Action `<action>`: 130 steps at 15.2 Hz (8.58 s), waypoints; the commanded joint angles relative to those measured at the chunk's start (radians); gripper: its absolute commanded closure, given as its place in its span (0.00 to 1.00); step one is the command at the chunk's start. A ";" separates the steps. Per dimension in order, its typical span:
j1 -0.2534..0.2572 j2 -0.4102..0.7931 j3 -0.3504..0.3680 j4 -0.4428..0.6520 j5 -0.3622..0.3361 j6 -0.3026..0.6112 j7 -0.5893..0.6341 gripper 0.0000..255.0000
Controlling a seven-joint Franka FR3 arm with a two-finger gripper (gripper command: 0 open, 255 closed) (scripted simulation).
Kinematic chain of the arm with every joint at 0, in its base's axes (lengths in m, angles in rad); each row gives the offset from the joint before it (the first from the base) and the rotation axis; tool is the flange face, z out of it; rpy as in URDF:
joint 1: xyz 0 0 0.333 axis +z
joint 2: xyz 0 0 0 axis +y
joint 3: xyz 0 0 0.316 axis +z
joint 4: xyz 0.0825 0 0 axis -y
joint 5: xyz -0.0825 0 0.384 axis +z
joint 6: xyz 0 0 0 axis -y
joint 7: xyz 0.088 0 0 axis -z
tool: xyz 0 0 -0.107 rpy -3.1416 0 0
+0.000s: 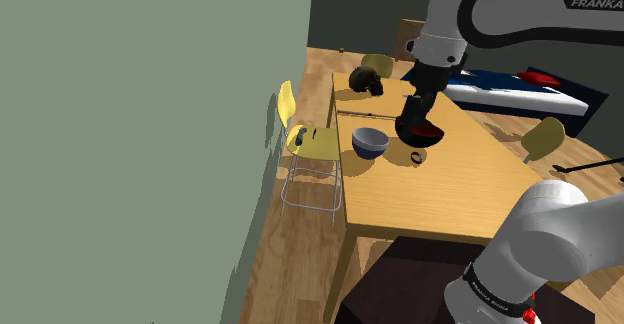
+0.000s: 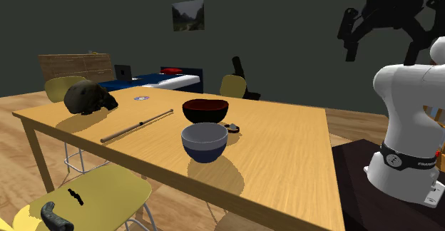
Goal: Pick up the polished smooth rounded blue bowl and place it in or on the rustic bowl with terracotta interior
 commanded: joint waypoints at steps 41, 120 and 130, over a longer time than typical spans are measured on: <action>-0.182 1.075 -0.248 0.316 -0.074 0.858 -0.378 0.00; -0.513 1.171 -0.432 0.885 0.088 0.391 -0.949 1.00; -0.514 1.204 -0.424 0.796 0.104 0.510 -0.958 1.00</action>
